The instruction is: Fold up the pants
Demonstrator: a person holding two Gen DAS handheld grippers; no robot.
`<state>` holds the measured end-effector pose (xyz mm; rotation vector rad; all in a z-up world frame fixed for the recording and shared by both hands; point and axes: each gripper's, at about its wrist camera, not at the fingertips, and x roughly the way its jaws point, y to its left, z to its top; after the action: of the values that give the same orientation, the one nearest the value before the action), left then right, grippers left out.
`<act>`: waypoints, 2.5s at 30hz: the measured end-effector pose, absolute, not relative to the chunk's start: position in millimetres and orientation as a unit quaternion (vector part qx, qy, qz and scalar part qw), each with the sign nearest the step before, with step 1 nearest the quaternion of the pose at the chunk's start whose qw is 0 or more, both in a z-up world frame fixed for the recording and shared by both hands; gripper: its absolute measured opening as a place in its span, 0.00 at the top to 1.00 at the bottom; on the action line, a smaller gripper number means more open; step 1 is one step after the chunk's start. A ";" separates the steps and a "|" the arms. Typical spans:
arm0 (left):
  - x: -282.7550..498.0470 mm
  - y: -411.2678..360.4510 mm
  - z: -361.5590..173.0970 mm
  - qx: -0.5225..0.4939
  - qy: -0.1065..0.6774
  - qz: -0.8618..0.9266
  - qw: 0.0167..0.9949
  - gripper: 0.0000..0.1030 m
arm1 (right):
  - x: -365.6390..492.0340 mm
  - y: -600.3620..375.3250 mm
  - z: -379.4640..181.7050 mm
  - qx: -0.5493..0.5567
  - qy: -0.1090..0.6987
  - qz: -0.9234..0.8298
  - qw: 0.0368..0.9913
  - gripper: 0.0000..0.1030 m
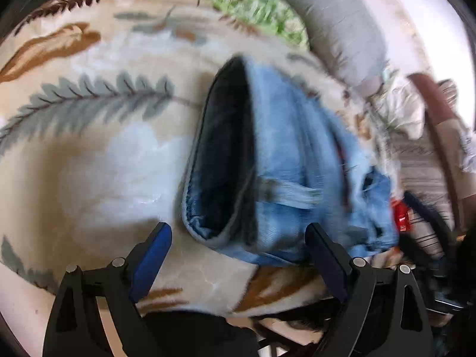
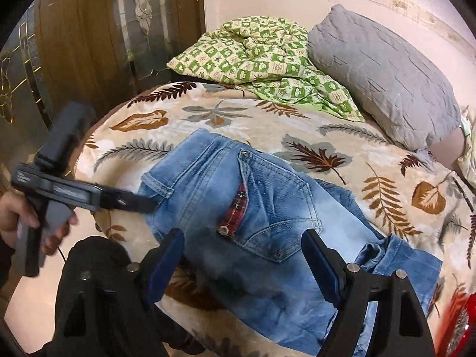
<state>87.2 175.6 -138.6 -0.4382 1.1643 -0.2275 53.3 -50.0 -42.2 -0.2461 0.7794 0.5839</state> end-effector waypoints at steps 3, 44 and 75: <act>92.2 161.4 -140.4 -0.161 0.531 -0.095 0.827 0.17 | 58.0 -48.0 -43.6 -0.117 0.378 0.277 0.876 0.19; 203.7 153.2 -95.6 -0.056 0.545 -0.237 0.802 0.89 | 50.3 53.2 -101.5 -0.158 0.339 0.329 0.867 0.64; 207.3 -257.4 -124.3 0.145 0.593 -0.368 0.702 0.82 | 31.1 -331.2 -157.1 0.367 0.364 0.145 0.844 0.52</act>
<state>207.3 -257.4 -124.3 0.3218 1.3197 -0.8182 31.1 -331.2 -157.1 0.7756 0.7684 0.3051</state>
